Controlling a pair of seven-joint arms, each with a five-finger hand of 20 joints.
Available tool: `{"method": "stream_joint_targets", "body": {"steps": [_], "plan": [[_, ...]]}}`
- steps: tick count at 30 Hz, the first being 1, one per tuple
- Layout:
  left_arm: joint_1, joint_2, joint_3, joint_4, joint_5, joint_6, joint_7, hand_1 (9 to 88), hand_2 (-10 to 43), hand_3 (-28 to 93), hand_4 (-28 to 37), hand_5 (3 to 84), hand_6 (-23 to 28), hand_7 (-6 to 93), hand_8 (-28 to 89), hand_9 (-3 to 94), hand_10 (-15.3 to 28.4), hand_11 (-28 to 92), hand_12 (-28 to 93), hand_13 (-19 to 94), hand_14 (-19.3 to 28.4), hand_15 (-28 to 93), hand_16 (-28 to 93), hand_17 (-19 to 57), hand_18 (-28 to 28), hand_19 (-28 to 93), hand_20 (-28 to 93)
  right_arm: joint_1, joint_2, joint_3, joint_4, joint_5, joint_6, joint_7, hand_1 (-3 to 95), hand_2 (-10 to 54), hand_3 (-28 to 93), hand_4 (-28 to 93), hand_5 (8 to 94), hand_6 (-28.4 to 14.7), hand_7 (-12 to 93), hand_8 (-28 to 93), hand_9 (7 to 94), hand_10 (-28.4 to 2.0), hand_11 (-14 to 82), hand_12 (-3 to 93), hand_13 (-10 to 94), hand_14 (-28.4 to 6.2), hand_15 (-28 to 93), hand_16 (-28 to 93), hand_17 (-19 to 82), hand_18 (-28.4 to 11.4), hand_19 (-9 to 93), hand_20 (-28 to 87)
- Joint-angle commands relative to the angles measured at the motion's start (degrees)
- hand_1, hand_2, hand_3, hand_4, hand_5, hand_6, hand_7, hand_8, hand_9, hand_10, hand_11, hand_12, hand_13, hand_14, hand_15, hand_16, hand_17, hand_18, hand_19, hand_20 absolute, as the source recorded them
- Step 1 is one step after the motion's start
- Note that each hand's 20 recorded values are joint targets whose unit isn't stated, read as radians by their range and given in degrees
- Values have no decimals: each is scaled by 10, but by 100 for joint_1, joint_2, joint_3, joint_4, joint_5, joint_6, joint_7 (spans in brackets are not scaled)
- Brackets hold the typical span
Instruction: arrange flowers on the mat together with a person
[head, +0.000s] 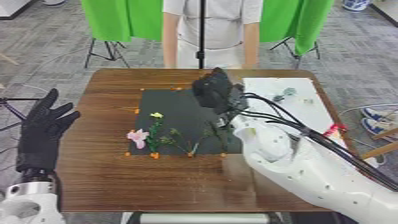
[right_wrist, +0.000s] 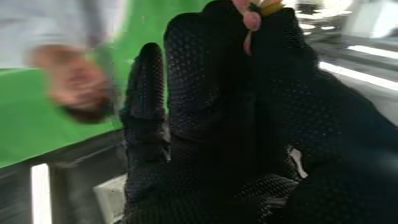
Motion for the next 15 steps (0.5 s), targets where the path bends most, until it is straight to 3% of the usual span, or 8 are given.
{"method": "stream_joint_targets", "body": {"steps": [1, 6, 15], "plan": [[-191, -16, 69, 96, 11, -105, -153, 213, 39, 791, -283, 321, 37, 86, -80, 334, 169, 232, 104, 236, 241, 491, -78, -78, 215, 451, 161, 336, -1061, -505, 426, -523, -649, -289, 605, -95, 671, -283, 775, 55, 352, -13, 866, -27, 174, 401, 758, -5, 510, 361, 295, -127, 698, 345], [-252, -83, 112, 128, 72, -186, -257, 214, 40, 791, -283, 321, 37, 85, -80, 334, 168, 232, 104, 236, 240, 492, -79, -78, 215, 451, 161, 191, -1146, -628, 547, -673, -860, -239, 605, -95, 671, -283, 770, 55, 361, -20, 862, -31, 177, 403, 748, -8, 513, 360, 289, -122, 688, 343], [-224, -161, 56, 127, 115, -234, -291, 214, 40, 790, -283, 321, 37, 84, -80, 334, 169, 230, 103, 236, 240, 493, -79, -79, 216, 453, 161, 162, -1124, -818, 677, -856, -967, -277, 597, -95, 672, -283, 757, 61, 362, -40, 827, -40, 176, 399, 709, -10, 504, 357, 262, -112, 659, 336]]}}
